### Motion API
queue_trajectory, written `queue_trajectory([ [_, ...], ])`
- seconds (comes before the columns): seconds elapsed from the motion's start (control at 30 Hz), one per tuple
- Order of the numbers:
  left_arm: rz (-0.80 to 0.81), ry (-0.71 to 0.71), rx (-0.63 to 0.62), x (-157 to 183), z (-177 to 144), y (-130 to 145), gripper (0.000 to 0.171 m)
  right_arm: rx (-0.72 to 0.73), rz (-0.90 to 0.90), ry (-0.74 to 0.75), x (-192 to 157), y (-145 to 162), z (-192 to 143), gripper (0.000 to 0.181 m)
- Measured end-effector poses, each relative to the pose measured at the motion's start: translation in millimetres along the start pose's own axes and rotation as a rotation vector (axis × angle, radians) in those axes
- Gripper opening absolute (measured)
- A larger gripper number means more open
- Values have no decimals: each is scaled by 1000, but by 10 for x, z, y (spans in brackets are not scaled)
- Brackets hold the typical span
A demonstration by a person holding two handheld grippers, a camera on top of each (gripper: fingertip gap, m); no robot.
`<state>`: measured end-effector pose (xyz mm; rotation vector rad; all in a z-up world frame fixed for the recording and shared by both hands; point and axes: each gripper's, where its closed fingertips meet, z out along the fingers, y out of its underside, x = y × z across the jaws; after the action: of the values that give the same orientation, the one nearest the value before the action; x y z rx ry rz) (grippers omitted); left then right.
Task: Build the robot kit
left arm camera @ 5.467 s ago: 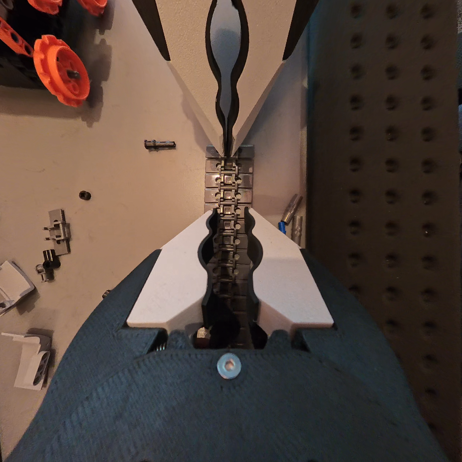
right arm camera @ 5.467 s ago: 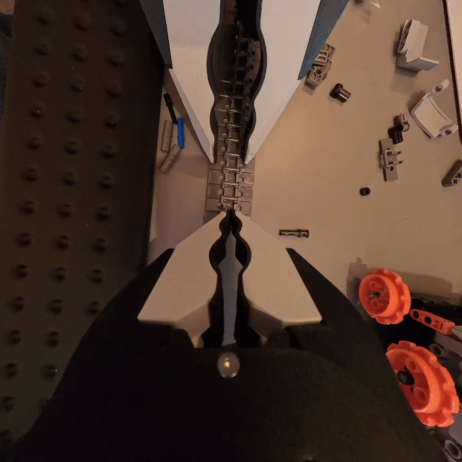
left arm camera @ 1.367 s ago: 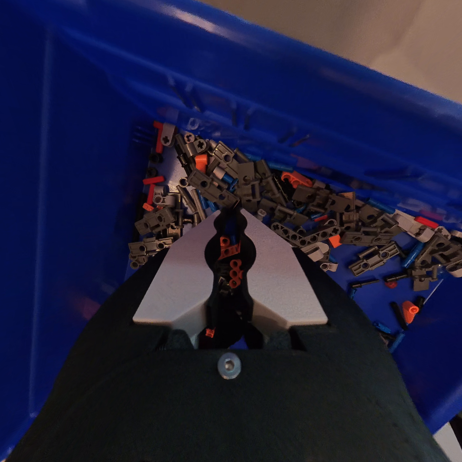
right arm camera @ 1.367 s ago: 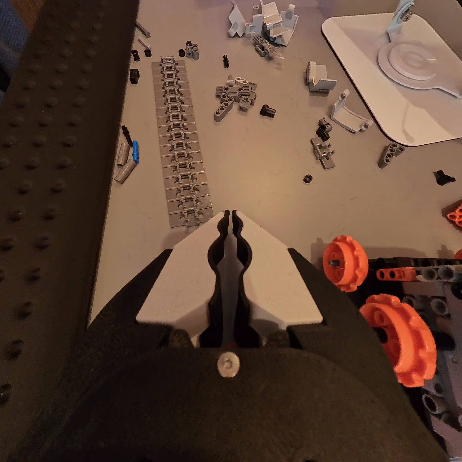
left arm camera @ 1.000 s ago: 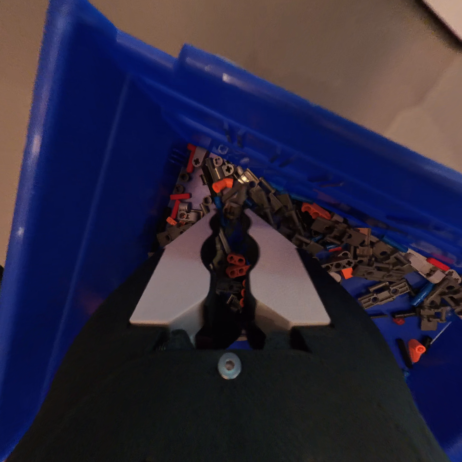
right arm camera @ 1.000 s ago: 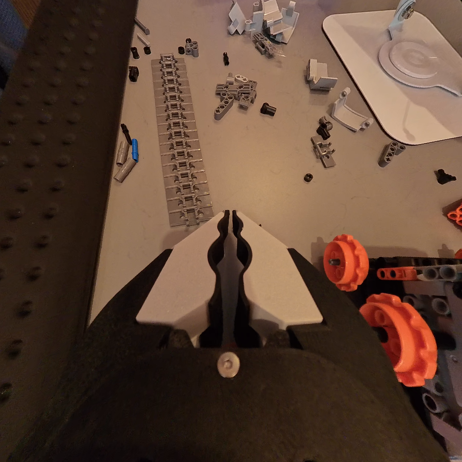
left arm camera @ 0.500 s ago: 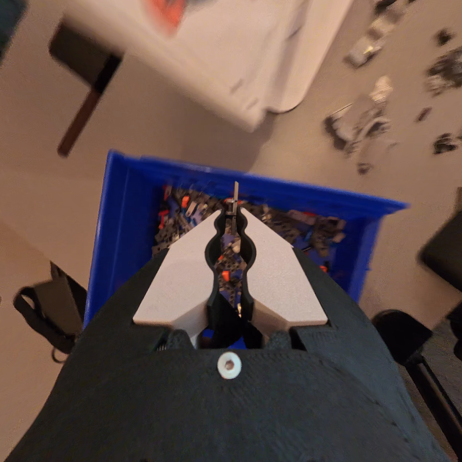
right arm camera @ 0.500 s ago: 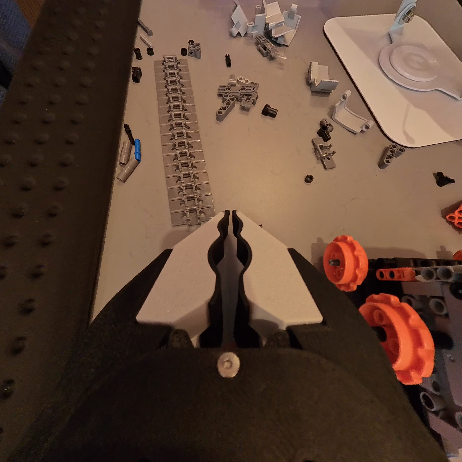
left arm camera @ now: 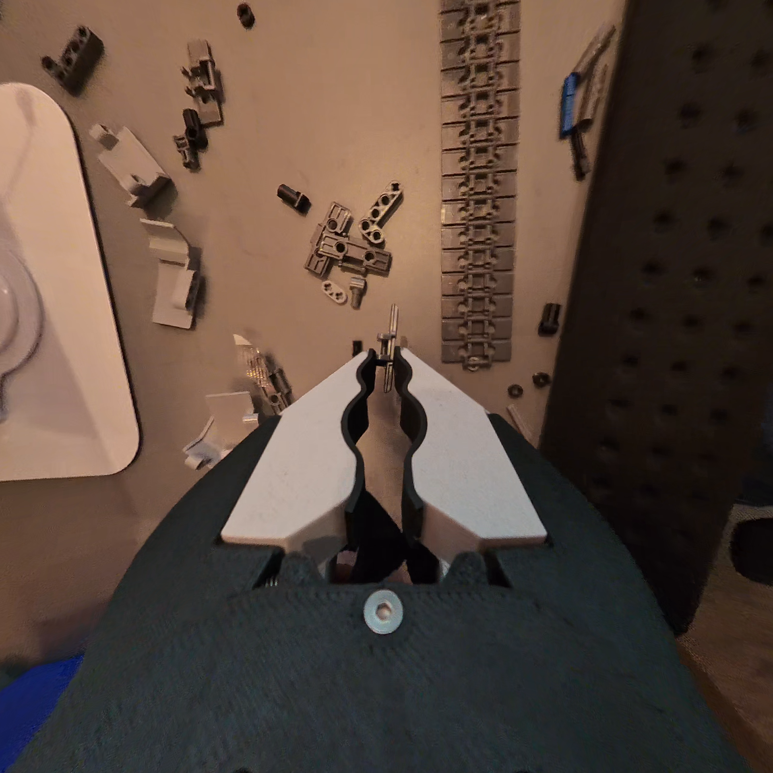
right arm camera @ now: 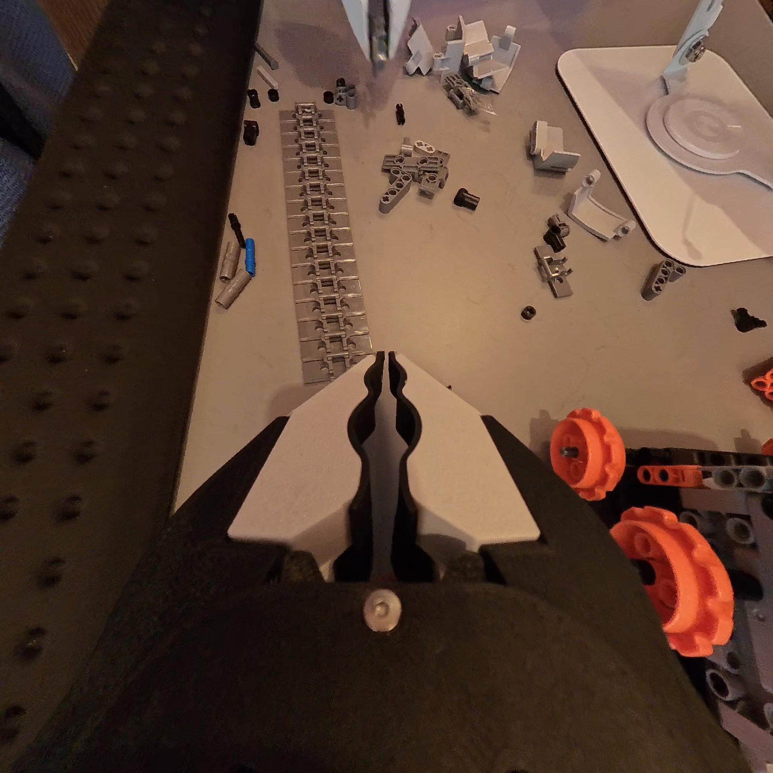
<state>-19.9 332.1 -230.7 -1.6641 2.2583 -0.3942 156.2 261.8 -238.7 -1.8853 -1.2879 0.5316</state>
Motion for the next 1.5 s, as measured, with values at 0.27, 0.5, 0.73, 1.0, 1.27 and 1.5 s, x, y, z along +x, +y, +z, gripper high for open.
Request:
queue_trajectory([
  [0.27, -3, -80, 13, -100, -136, -21, 34, 0, -7, -6, -18, -3, -10, 0],
  [0.5, -131, -189, -149, -565, -1410, 853, 27, 7, 1, 1, 7, -2, -34, 0],
  [0.73, -413, -61, -621, -658, -1477, 2554, 47, -2, -3, -16, -28, 12, -14, 0],
  [1.0, -487, 61, -829, -500, -1179, 3161, 58, -5, -6, -31, -51, 21, -7, 0],
  [1.27, -473, 143, -893, -423, -1118, 3239, 42, 1, -5, -25, -41, 29, -41, 0],
  [1.5, -437, 121, -855, -440, -1098, 3202, 19, 4, -8, -24, -40, 35, -63, 0],
])
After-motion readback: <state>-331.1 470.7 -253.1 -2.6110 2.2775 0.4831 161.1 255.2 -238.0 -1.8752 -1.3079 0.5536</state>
